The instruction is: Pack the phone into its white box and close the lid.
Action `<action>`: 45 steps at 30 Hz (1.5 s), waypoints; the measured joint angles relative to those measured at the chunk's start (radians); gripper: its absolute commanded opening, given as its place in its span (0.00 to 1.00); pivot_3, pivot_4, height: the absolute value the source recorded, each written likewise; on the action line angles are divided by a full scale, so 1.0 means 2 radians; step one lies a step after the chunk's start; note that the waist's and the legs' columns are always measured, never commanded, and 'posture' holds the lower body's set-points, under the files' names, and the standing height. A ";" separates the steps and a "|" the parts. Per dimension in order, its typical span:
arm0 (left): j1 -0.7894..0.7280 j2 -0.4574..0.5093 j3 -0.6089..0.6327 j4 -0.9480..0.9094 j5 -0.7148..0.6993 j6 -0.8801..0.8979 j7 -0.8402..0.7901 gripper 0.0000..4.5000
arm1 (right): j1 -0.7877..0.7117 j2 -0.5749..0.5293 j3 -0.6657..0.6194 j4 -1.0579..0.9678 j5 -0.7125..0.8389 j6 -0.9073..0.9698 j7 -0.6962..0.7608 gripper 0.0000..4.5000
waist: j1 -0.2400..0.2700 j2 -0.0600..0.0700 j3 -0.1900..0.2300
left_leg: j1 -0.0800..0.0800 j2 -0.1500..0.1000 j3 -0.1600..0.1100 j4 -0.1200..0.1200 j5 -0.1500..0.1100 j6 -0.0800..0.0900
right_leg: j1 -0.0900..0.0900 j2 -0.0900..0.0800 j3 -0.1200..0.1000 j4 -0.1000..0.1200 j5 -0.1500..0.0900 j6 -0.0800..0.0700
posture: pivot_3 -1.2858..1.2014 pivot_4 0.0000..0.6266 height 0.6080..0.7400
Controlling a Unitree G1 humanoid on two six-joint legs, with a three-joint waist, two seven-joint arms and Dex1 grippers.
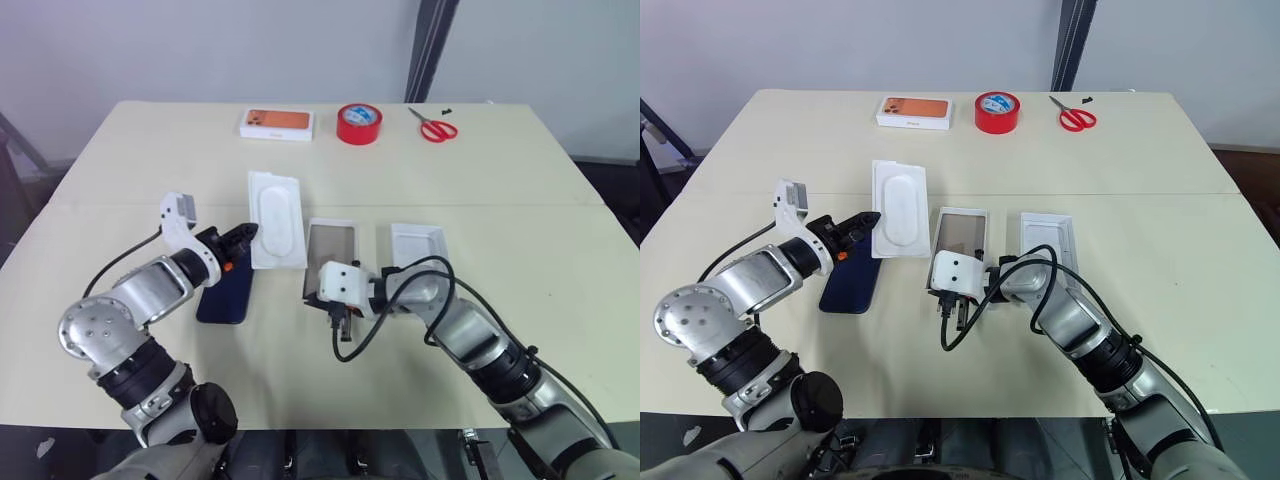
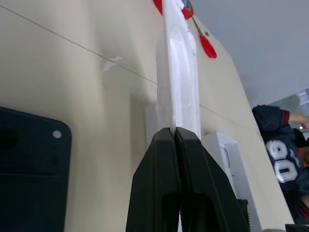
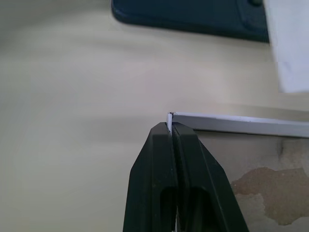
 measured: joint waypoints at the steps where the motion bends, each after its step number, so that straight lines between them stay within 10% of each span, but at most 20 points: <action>1: 0.000 -0.003 -0.002 0.000 -0.003 0.000 0.005 0.00 | 0.001 -0.002 -0.005 -0.002 0.006 0.001 0.005 0.40 | 0.000 0.000 0.000 | 0.000 0.000 0.000 0.000 0.000 0.000 | 0.000 0.000 0.000 0.000 0.000 0.000 | 0.52 0.24 0.84; 5: 0.003 -0.012 -0.015 0.000 -0.011 0.000 0.017 0.00 | 0.006 -0.018 -0.034 -0.033 0.029 0.002 0.017 0.85 | 0.000 0.000 0.000 | 0.000 0.000 0.000 0.000 0.000 0.000 | 0.000 0.000 0.000 0.000 0.000 0.000 | 0.52 0.24 0.84; 26: 0.023 -0.077 -0.113 0.024 0.011 0.000 0.071 0.00 | 0.043 -0.113 -0.140 -0.042 0.076 0.001 0.031 0.85 | 0.002 0.000 0.000 | 0.000 0.000 0.000 0.000 0.000 0.000 | 0.001 0.000 0.000 -0.001 0.000 0.000 | 0.52 0.24 0.84; 36: 0.023 -0.069 -0.117 0.024 0.005 0.000 0.059 0.97 | 0.036 -0.104 -0.140 -0.027 0.068 -0.010 0.025 0.86 | 0.001 0.000 0.000 | 0.000 0.000 0.000 0.000 0.000 0.000 | 0.001 0.000 0.000 -0.001 0.000 0.000 | 0.52 0.24 0.84; 41: 0.023 -0.044 -0.116 0.024 -0.002 0.000 0.043 0.97 | 0.027 -0.085 -0.140 -0.021 0.069 0.001 0.013 0.86 | 0.000 0.000 0.000 | 0.000 0.000 0.000 0.000 0.000 0.000 | 0.001 0.000 0.000 0.000 0.000 0.000 | 0.52 0.24 0.84; 45: 0.022 -0.008 -0.116 0.023 -0.003 0.000 0.023 0.99 | 0.010 -0.059 -0.142 -0.005 0.070 0.022 -0.013 0.58 | 0.000 0.000 0.000 | 0.000 0.000 -0.001 0.000 0.000 0.000 | 0.001 0.000 0.000 0.000 0.000 0.000 | 0.52 0.24 0.84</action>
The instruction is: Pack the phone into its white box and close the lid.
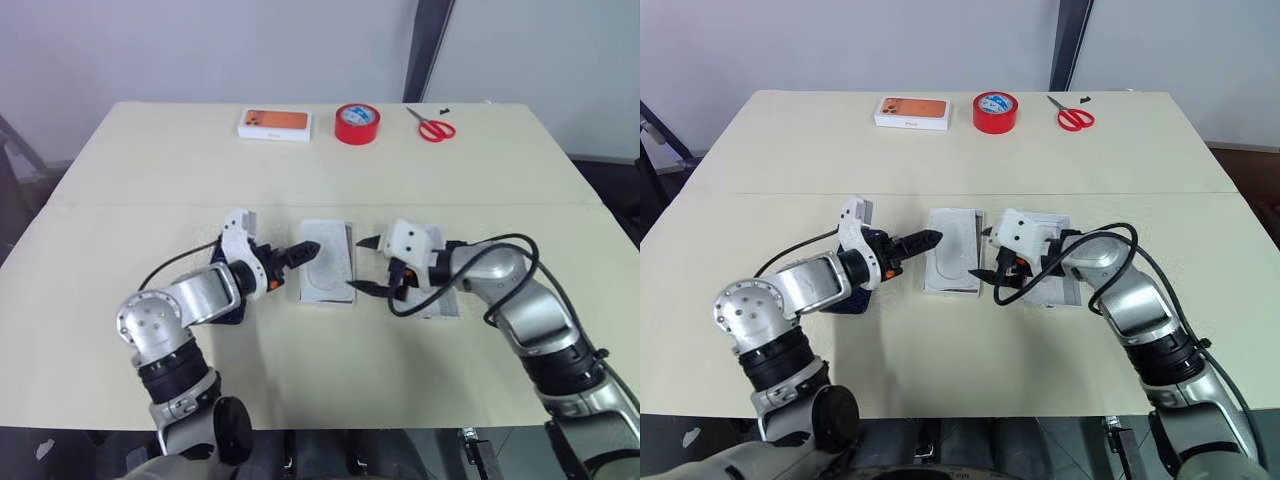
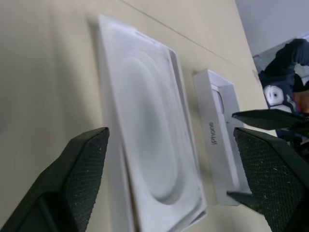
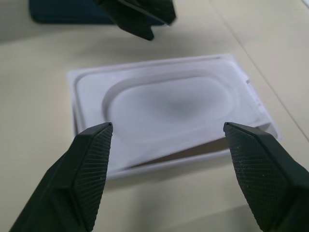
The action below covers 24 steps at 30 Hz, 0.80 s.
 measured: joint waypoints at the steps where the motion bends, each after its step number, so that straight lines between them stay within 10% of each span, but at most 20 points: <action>1: -0.001 0.007 0.000 -0.001 0.000 -0.001 -0.005 0.99 | -0.004 0.004 -0.001 0.003 0.001 0.009 -0.006 0.46 | 0.000 0.000 0.000 | 0.000 0.000 0.000 0.000 0.000 0.000 | 0.000 0.000 0.000 0.000 0.000 0.000 | 0.52 0.24 0.84; 5: 0.015 0.084 -0.028 -0.015 0.008 -0.046 -0.054 0.99 | -0.034 0.040 -0.002 0.017 0.004 0.056 -0.039 0.01 | -0.003 0.000 0.000 | 0.000 0.000 0.000 -0.001 0.000 0.000 | -0.001 0.000 0.000 0.000 0.000 0.000 | 0.52 0.24 0.84; 13: 0.190 0.311 -0.152 -0.076 0.119 -0.285 -0.288 0.99 | -0.108 0.130 0.051 0.110 -0.056 0.083 -0.135 0.01 | -0.013 0.000 0.000 | -0.001 0.000 0.001 -0.003 0.001 -0.002 | -0.003 -0.001 0.001 0.001 0.000 -0.001 | 0.52 0.24 0.84; 24: 0.274 0.340 -0.157 -0.088 0.153 -0.424 -0.387 0.99 | -0.143 0.188 0.071 0.221 -0.110 0.076 -0.198 0.01 | -0.015 0.001 0.000 | -0.002 0.000 0.001 -0.003 0.001 -0.002 | -0.004 -0.002 0.000 0.001 0.000 -0.001 | 0.52 0.24 0.84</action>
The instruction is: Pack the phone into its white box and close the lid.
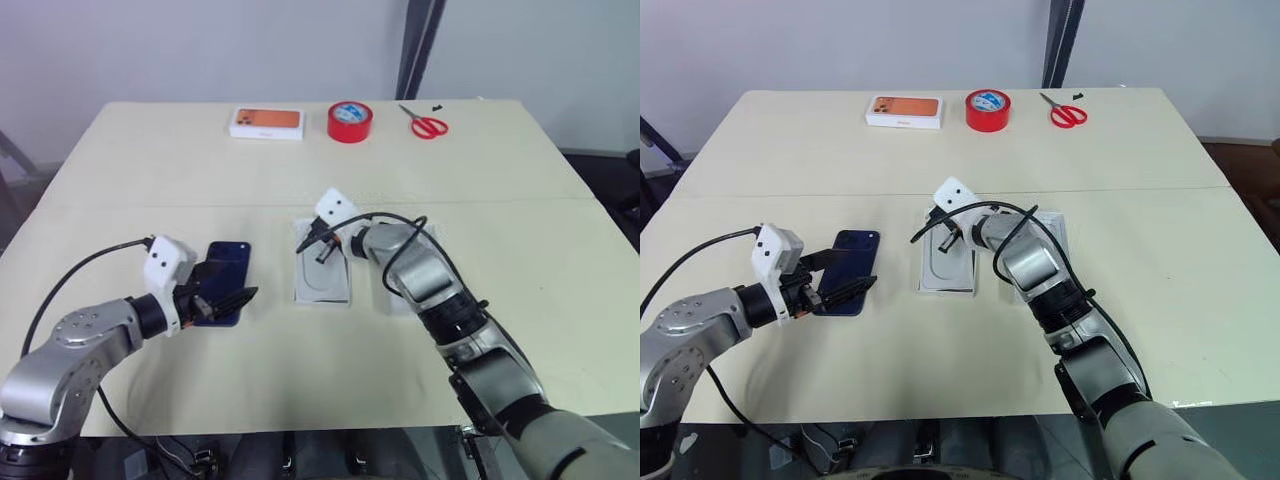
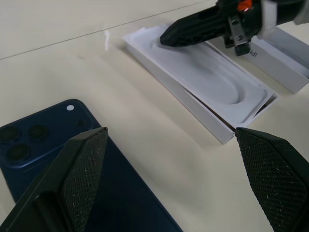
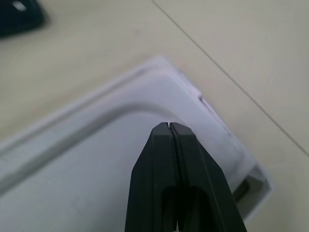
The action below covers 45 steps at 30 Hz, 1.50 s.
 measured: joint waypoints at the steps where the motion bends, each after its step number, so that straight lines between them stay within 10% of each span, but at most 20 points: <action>1: 0.001 -0.002 0.000 -0.002 -0.001 -0.001 0.001 0.99 | 0.000 -0.001 0.000 0.001 -0.003 0.000 -0.001 0.01 | -0.001 0.000 0.000 | 0.000 0.000 0.000 0.000 0.000 0.000 | 0.000 0.000 0.000 0.000 0.000 0.000 | 0.52 0.24 0.84; 45: 0.015 -0.013 0.005 -0.009 -0.010 -0.001 0.013 0.99 | 0.089 -0.115 0.074 -0.226 0.044 0.037 0.202 0.01 | 0.000 0.000 0.000 | 0.000 0.000 0.000 0.000 -0.001 0.003 | 0.000 0.000 0.000 0.000 0.000 0.000 | 0.52 0.24 0.84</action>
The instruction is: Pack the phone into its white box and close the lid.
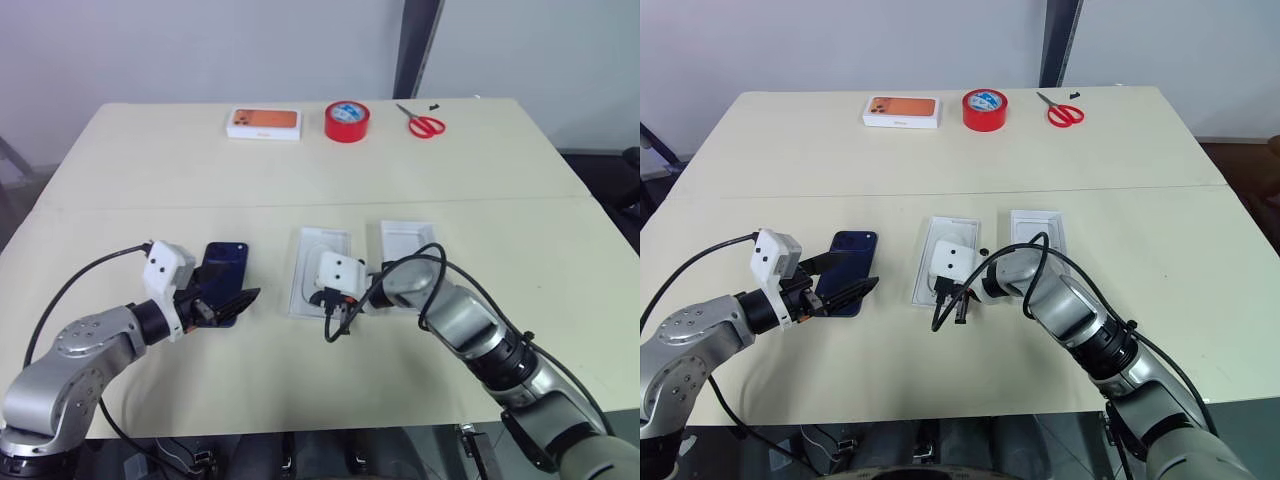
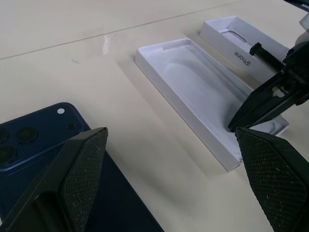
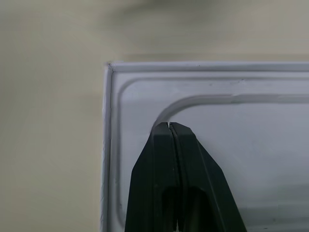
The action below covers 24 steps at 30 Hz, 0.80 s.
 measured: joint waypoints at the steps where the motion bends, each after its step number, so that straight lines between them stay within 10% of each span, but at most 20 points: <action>1: 0.000 0.000 0.001 0.002 0.000 0.000 0.003 0.99 | -0.005 0.006 -0.007 0.006 0.001 -0.002 -0.006 0.01 | 0.000 0.000 0.000 | 0.000 0.000 0.000 0.000 0.000 0.000 | 0.000 0.000 0.000 0.000 0.000 0.000 | 0.52 0.24 0.84; 8: -0.040 -0.024 0.079 0.069 -0.024 0.062 0.102 0.99 | -0.055 0.072 -0.049 0.034 0.008 -0.009 -0.056 0.00 | 0.000 0.000 0.000 | 0.000 0.000 0.000 0.000 0.001 -0.001 | 0.000 0.000 -0.001 0.000 0.000 0.000 | 0.52 0.24 0.84; 24: -0.161 -0.047 0.121 0.135 -0.082 0.347 0.223 0.99 | -0.112 0.178 0.072 0.214 -0.071 -0.048 -0.092 0.00 | -0.001 0.000 0.000 | 0.000 0.000 0.000 0.001 0.001 -0.003 | 0.000 0.000 -0.001 0.002 0.000 0.000 | 0.52 0.24 0.84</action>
